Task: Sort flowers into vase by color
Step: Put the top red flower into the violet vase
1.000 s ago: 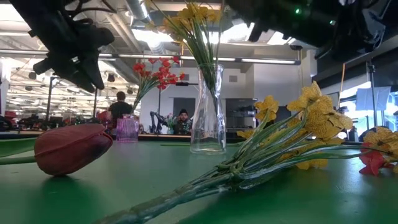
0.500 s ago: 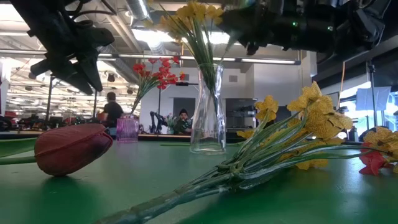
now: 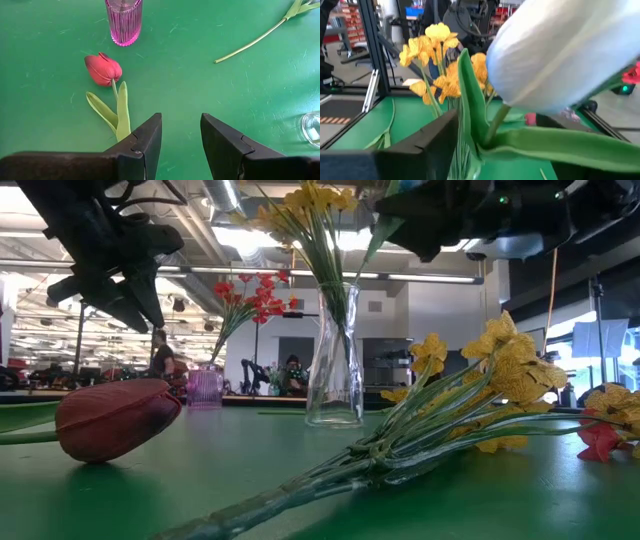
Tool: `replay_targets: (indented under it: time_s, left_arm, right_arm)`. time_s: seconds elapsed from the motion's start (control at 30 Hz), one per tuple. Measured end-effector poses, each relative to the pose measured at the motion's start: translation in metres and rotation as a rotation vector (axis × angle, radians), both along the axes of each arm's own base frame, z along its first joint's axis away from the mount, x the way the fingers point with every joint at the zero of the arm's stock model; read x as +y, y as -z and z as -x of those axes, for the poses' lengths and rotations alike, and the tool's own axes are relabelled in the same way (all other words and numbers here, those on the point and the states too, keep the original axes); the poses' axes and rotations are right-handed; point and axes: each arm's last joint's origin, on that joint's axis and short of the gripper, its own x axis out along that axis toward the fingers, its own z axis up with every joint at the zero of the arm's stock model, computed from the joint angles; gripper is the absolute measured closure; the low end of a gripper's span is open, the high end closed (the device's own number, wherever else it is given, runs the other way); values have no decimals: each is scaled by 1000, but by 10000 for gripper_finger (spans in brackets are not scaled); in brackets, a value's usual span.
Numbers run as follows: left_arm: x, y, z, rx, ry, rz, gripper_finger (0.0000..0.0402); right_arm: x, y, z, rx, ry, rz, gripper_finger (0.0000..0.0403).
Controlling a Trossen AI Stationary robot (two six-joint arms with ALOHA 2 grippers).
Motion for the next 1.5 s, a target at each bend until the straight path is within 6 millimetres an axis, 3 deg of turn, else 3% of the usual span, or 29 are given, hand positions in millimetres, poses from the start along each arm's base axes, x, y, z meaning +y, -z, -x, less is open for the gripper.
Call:
replay_targets:
  time_s: [0.33, 0.63, 0.87, 1.17, 1.5]
  left_arm:
    - [-2, 2, 0, 19, 22, 67, 271]
    - [4, 19, 0, 223, -26, 232, 271]
    - [18, 38, -13, 353, -52, 267, 271]
    - [32, 64, -24, 473, -134, 334, 271]
    - [38, 81, -38, 487, -86, 413, 271]
  right_arm:
    - [-1, -13, 32, 129, 15, 7, 106]
    - [-5, -14, 60, 271, 97, 16, 104]
    - [-7, -18, 85, 327, 168, 1, 104]
    - [-8, -22, 95, 319, 182, -11, 104]
    - [-9, -18, 97, 360, 199, -30, 104]
